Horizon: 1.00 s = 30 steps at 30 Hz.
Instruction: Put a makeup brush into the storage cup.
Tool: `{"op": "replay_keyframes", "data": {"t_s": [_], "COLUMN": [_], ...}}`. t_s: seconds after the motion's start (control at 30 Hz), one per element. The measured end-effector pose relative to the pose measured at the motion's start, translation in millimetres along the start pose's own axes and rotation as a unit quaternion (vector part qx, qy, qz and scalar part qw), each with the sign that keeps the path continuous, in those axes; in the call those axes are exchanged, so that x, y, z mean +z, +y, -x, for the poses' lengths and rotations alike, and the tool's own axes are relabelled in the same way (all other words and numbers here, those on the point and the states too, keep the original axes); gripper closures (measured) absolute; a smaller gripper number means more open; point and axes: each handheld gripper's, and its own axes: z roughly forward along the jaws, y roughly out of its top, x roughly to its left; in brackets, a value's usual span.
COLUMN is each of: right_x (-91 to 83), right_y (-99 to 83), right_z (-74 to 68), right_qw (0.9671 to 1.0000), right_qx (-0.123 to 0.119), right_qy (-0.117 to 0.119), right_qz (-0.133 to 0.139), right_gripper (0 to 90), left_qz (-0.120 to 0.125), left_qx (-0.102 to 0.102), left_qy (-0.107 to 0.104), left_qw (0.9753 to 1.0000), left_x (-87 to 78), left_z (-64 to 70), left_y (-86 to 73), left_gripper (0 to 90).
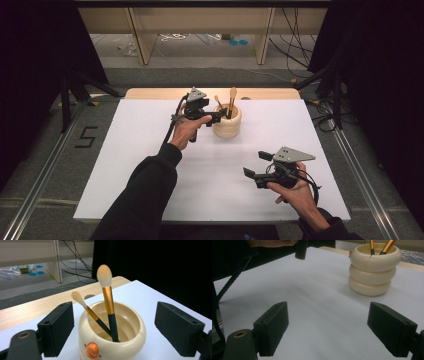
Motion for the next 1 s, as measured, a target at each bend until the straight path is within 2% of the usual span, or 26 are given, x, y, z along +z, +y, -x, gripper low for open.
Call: {"op": "replay_keyframes", "data": {"t_s": [0.13, 0.37, 0.4, 0.43, 0.47, 0.5, 0.57, 0.63, 0.67, 0.73, 0.77, 0.87, 0.93, 1.0], "right_x": [0.0, 0.0, -0.2, -0.2, 0.2, 0.2, -0.2, -0.2, 0.3, -0.2, 0.1, 0.0, 0.5, 0.6], "right_y": [0.0, 0.2, 0.2, 0.3, 0.2, 0.2, 0.2, 0.3, 0.2, 0.3, 0.3, 0.4, 0.4, 0.5], "right_z": [0.1, -0.1, -1.4, -1.4, -0.3, -0.3, -1.4, -1.3, -0.3, -1.5, -0.6, -1.4, -0.3, -0.4], "right_qw": [1.0000, 1.0000, 0.9999, 0.9999, 1.0000, 1.0000, 0.9999, 0.9999, 1.0000, 0.9999, 1.0000, 0.9999, 1.0000, 1.0000], "right_qx": [0.000, 0.002, 0.013, 0.012, 0.001, 0.001, 0.013, 0.010, 0.001, 0.012, 0.004, 0.011, 0.001, 0.001], "right_qy": [0.000, -0.001, 0.005, 0.005, -0.001, -0.001, 0.005, 0.004, -0.001, 0.005, 0.001, 0.005, -0.001, 0.000], "right_qz": [0.000, -0.002, -0.008, -0.007, 0.000, 0.000, -0.008, -0.006, 0.000, -0.007, -0.002, -0.006, 0.000, 0.001], "right_gripper": [17.8, 17.8, 17.8, 17.8, 17.8, 17.8, 17.8, 17.8, 17.8, 17.8, 17.8, 17.7, 17.8, 17.7], "left_qz": [0.002, 0.007, 0.009, 0.009, 0.008, 0.007, 0.007, 0.008, 0.010, 0.015, 0.017, 0.021, 0.022, 0.022], "left_qx": [-0.005, 0.000, 0.002, 0.006, 0.010, 0.017, 0.023, 0.021, 0.024, 0.022, 0.023, 0.028, 0.032, 0.033], "left_qy": [-0.005, -0.010, -0.010, -0.010, -0.009, -0.003, -0.003, -0.003, -0.003, -0.004, -0.003, 0.003, 0.008, 0.009], "left_qw": [1.0000, 0.9999, 0.9999, 0.9999, 0.9999, 0.9998, 0.9997, 0.9997, 0.9997, 0.9996, 0.9996, 0.9994, 0.9992, 0.9992], "left_x": [-7.2, -21.0, -22.2, -23.6, -25.4, -27.3, -31.2, -35.0, -37.4, -42.0, -44.5, -52.4, -58.1, -62.2], "left_z": [0.5, 6.0, 6.8, 8.0, 9.6, 10.7, 13.3, 15.3, 15.5, 16.2, 16.5, 17.0, 17.7, 18.0], "left_y": [-1.0, -0.7, -0.6, -0.6, -0.8, -1.0, -2.1, -3.2, -3.7, -5.0, -5.5, -6.8, -8.3, -9.3], "left_gripper": [15.7, 15.7, 15.7, 15.7, 15.7, 15.7, 15.7, 15.7, 15.7, 15.7, 15.7, 15.7, 15.7, 15.7]}}
